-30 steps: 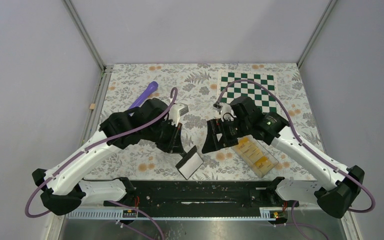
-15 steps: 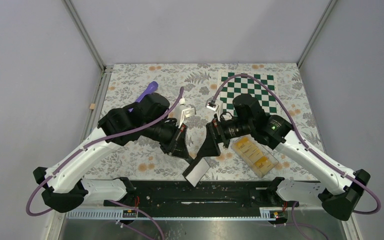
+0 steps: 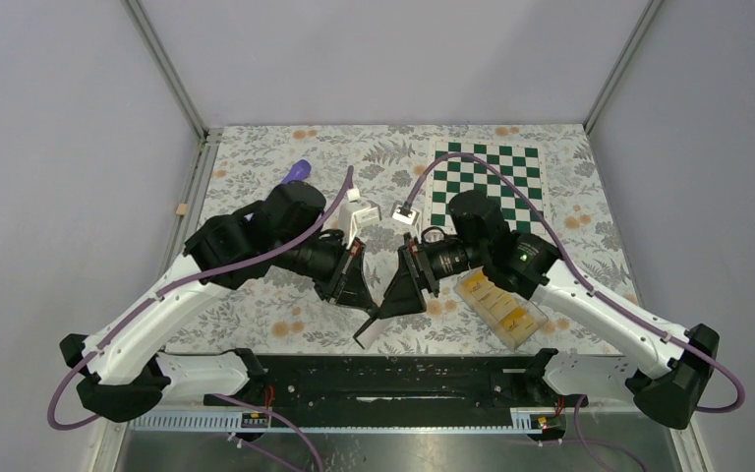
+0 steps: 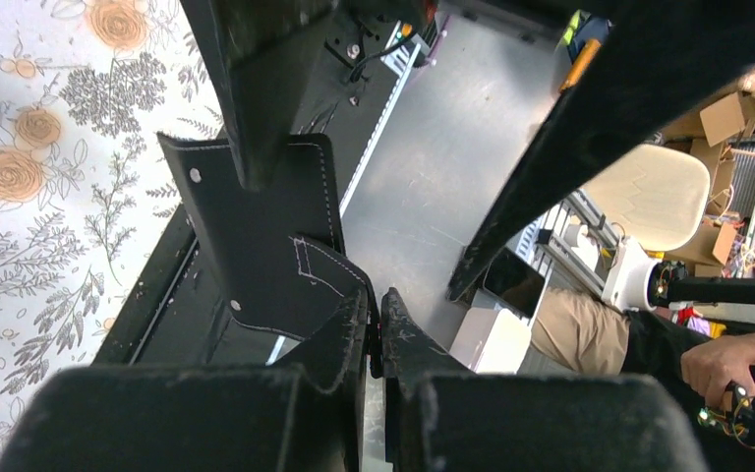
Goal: Put the credit cards into the card holder
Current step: Open the card holder.
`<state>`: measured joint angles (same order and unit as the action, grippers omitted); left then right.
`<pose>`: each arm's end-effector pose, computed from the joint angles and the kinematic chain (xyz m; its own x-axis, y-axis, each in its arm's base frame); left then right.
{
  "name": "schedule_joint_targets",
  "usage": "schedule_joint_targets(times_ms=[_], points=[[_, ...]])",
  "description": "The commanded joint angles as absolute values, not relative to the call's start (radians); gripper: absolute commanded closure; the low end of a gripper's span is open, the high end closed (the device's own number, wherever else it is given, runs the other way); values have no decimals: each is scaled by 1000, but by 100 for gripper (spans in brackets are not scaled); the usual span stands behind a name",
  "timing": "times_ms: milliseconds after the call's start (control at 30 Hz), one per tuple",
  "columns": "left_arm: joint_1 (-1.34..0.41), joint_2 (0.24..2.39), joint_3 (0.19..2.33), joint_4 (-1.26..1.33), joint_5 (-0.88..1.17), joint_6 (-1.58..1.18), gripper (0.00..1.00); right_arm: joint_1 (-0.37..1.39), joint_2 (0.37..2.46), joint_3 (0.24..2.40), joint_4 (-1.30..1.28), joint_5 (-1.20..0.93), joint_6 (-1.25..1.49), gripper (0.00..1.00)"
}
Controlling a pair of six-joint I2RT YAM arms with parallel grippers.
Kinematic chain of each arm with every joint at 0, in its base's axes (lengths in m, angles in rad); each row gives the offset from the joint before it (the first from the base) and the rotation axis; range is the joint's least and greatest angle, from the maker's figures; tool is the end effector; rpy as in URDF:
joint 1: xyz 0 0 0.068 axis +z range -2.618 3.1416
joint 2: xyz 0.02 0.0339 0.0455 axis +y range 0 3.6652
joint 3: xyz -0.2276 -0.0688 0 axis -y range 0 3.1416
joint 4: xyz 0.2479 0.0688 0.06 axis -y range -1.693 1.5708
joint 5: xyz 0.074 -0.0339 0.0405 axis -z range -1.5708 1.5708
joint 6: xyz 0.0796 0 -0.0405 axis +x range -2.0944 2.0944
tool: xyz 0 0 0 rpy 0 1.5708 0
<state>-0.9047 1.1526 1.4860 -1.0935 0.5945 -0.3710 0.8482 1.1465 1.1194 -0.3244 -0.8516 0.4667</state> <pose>0.1155 -0.2191 0.3629 -0.7239 0.4350 -0.5355 0.6864 0.3760 -0.6224 0.1498 0.2605 0.3306 -0.6359 -0.2730 -0.7219 -0.7560 0.0321 0.6538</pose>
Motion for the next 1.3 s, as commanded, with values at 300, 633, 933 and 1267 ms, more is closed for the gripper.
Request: schedule_joint_targets(times_ms=[300, 633, 933, 1267], points=[[-806, 1091, 1445, -961, 590, -439, 100, 899, 1078, 1036, -238, -872, 558, 16], [-786, 1098, 1407, -906, 588, -508, 100, 952, 1113, 1088, -356, -708, 513, 31], [-782, 1095, 1365, -842, 647, -547, 100, 960, 1086, 1089, -394, -509, 491, 26], [-777, 1083, 1344, -830, 639, -551, 100, 962, 1126, 1096, -379, -482, 503, 79]])
